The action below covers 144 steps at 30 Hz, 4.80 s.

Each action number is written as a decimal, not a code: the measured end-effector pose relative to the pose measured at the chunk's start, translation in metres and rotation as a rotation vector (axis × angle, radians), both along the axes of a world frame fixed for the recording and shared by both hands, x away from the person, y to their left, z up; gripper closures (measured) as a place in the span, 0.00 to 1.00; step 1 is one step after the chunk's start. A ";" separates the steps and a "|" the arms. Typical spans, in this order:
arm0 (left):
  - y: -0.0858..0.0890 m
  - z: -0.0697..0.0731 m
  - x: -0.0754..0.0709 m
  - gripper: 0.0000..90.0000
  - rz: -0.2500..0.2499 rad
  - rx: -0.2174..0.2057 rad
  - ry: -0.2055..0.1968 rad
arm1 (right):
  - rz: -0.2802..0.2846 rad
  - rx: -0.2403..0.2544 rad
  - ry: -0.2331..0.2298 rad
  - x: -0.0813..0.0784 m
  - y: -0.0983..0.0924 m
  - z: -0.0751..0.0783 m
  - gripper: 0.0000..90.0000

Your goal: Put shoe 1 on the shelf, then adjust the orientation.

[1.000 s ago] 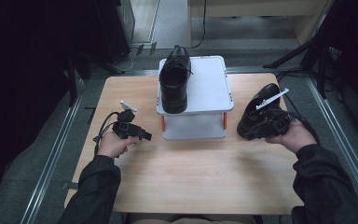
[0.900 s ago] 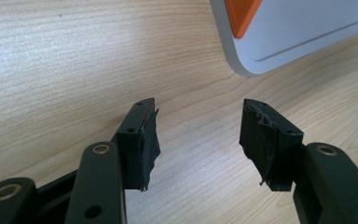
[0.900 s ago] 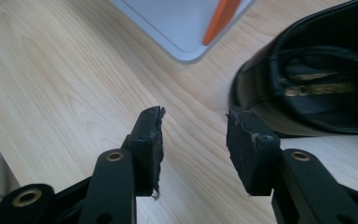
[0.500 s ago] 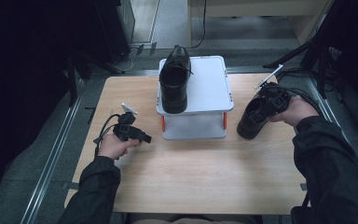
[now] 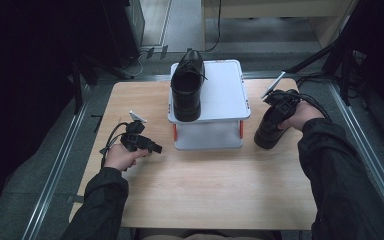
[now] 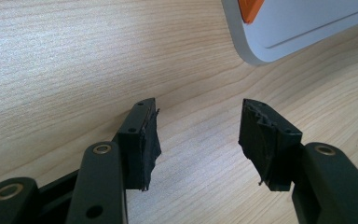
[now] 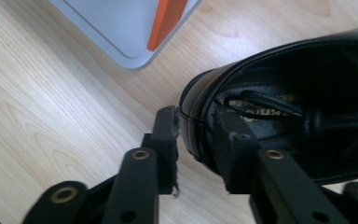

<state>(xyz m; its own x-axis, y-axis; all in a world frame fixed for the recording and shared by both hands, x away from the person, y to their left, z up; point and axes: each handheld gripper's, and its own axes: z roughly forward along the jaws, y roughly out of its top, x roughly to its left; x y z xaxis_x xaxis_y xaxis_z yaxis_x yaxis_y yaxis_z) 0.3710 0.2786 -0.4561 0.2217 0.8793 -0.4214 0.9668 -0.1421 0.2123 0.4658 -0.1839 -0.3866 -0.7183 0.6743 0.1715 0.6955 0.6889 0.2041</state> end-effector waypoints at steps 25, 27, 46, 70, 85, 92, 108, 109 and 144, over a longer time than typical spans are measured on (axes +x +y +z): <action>0.004 -0.003 -0.001 0.52 0.000 -0.006 0.009 | 0.053 -0.047 0.101 -0.005 -0.033 0.000 0.91; 0.004 -0.003 -0.001 0.53 0.001 -0.005 0.007 | 0.053 -0.044 0.102 -0.007 -0.042 0.002 0.90; 0.002 -0.005 0.000 0.53 -0.008 0.016 0.012 | 0.058 -0.028 0.122 -0.018 -0.076 -0.006 0.85; 0.002 -0.005 0.000 0.52 -0.013 0.037 0.005 | -0.552 -0.010 0.054 0.004 -0.110 0.000 0.72; 0.005 -0.006 -0.003 0.52 -0.008 0.038 0.003 | -0.585 -0.033 0.089 0.008 -0.110 -0.039 0.74; 0.003 -0.007 -0.002 0.52 -0.013 0.034 0.004 | -0.601 -0.049 0.095 0.010 -0.108 -0.050 0.79; 0.004 -0.007 -0.001 0.52 -0.014 0.027 0.004 | -0.706 -0.018 0.186 0.019 -0.114 -0.056 0.89; 0.004 -0.007 -0.001 0.52 -0.014 0.027 0.004 | -0.710 -0.026 0.190 0.020 -0.114 -0.056 0.89; 0.005 -0.005 -0.002 0.53 -0.014 0.007 -0.002 | -0.800 0.022 0.194 0.030 -0.115 0.047 0.96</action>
<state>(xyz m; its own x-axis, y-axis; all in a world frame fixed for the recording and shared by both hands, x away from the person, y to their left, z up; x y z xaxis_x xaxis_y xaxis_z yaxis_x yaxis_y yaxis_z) 0.3690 0.2837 -0.4614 0.2346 0.8794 -0.4143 0.9643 -0.1567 0.2134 0.4958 -0.2993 -0.3397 0.0219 0.9646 0.2626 0.9988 -0.0328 0.0372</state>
